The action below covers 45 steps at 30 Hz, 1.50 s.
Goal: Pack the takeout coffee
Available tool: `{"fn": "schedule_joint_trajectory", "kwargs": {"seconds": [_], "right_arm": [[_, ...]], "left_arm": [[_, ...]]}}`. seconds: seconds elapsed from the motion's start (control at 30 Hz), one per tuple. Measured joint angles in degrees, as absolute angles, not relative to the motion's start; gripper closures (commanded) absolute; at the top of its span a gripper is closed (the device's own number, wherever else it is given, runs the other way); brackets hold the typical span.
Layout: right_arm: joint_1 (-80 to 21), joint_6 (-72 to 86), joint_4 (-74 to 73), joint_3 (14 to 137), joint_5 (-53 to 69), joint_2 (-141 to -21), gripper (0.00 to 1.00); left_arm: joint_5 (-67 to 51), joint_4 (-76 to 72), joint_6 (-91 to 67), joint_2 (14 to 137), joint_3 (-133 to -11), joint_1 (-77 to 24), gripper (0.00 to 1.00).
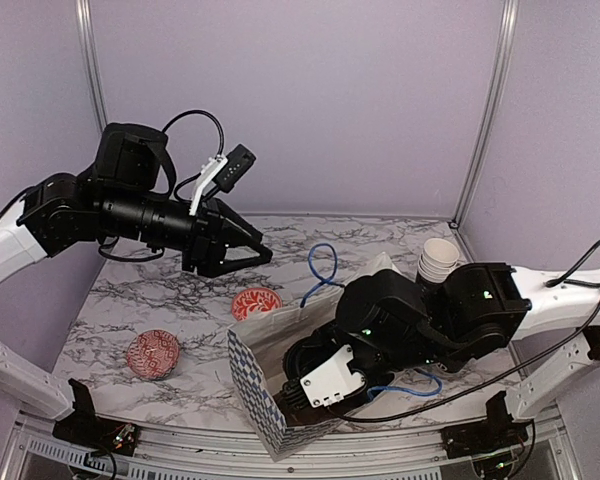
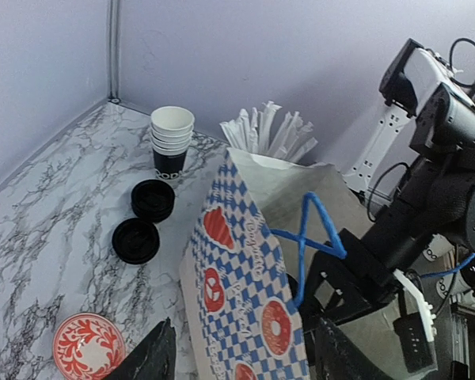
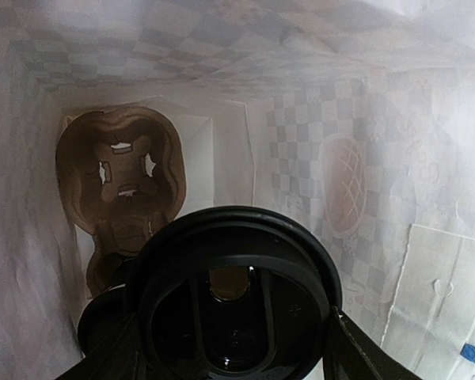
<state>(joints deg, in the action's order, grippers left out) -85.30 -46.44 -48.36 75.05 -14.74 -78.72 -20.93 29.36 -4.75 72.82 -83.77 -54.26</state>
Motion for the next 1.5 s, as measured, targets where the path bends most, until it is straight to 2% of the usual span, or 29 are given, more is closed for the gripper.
{"fn": "schedule_joint_trajectory", "kwargs": {"seconds": [0.3,0.47,0.57,0.6,0.63,0.8,1.03,1.5], "right_arm": [[-85.30,-46.81,-48.01,75.05,-15.16,-78.74,0.53],[-85.30,-46.98,-48.01,75.05,-15.57,-78.74,0.53],[-85.30,-47.20,-47.97,75.05,-15.86,-78.74,0.53],[-85.30,-47.31,-47.94,75.05,-15.99,-78.74,0.53],[-85.30,-47.46,-47.88,75.05,-16.10,-78.74,0.53],[-85.19,-48.82,-47.37,77.19,-17.61,-80.42,0.54],[-83.55,-49.28,-45.95,81.93,-18.13,-82.61,0.55],[-83.55,-46.85,-45.91,79.05,-15.46,-82.02,0.55]], "left_arm": [[-17.54,44.93,-4.49,82.24,-91.85,-61.69,0.49],[-15.99,49.65,-3.53,85.62,-94.94,-63.92,0.69],[-15.31,51.90,-2.76,87.24,-97.25,-64.45,0.93],[-14.85,52.86,-1.93,87.94,-98.19,-64.60,0.98],[-14.31,53.78,-1.65,88.68,-99.22,-64.69,1.00],[-8.67,58.30,1.28,92.05,-104.90,-65.91,1.00],[1.04,62.04,6.13,90.65,-110.65,-68.79,1.00],[3.51,62.81,7.92,92.05,-109.91,-77.67,1.00]]}}
